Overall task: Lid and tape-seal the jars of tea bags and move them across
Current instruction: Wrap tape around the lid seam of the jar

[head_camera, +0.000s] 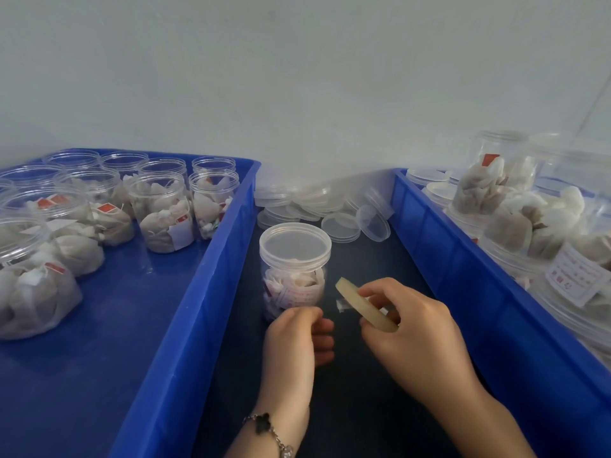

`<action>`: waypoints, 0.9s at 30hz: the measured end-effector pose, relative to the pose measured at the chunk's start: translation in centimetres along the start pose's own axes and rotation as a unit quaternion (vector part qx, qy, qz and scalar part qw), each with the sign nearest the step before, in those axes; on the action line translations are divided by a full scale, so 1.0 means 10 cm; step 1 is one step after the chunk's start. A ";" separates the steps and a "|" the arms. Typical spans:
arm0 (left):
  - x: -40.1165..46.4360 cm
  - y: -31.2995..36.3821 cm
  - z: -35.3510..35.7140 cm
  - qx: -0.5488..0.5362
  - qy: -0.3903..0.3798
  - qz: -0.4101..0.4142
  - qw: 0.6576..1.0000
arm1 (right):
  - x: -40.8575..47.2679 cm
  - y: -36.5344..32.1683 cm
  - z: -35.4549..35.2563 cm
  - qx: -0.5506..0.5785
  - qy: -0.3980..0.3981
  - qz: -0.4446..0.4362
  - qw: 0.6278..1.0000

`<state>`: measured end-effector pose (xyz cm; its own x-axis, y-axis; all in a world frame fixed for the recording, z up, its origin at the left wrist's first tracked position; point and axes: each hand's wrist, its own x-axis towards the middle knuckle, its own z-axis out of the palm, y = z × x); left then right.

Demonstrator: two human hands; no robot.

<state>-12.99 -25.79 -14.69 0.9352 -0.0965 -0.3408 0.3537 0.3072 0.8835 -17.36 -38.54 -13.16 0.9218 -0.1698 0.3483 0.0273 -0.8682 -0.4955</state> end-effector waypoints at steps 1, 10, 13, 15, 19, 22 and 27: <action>-0.02 0.01 0.00 0.000 -0.015 0.004 1.000 | 0.00 0.00 0.00 0.000 -0.002 0.000 1.000; -0.10 -0.02 -0.03 0.044 -0.048 0.071 0.995 | 0.00 0.01 0.00 -0.014 -0.005 -0.006 1.000; -0.10 -0.02 -0.05 0.099 -0.053 0.112 0.987 | 0.02 0.06 -0.01 -0.033 0.001 0.008 0.999; -0.11 -0.02 -0.04 0.111 -0.055 0.122 0.985 | 0.05 0.11 -0.02 -0.033 0.006 0.020 0.999; -0.12 0.01 -0.06 0.110 -0.074 0.130 0.983 | 0.08 0.18 0.00 -0.029 0.011 0.030 0.999; -0.13 0.02 -0.08 0.133 -0.078 0.151 0.976 | 0.10 0.22 0.03 -0.032 0.004 0.032 0.999; -0.14 0.03 -0.07 0.147 -0.064 0.155 0.975 | 0.13 0.30 0.06 -0.041 -0.016 0.050 0.998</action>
<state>-14.23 -24.86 -14.21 0.9862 -0.1647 -0.0165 0.0263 0.0576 0.9980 -15.84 -41.05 -14.64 0.9301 -0.2444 0.2742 -0.0968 -0.8833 -0.4588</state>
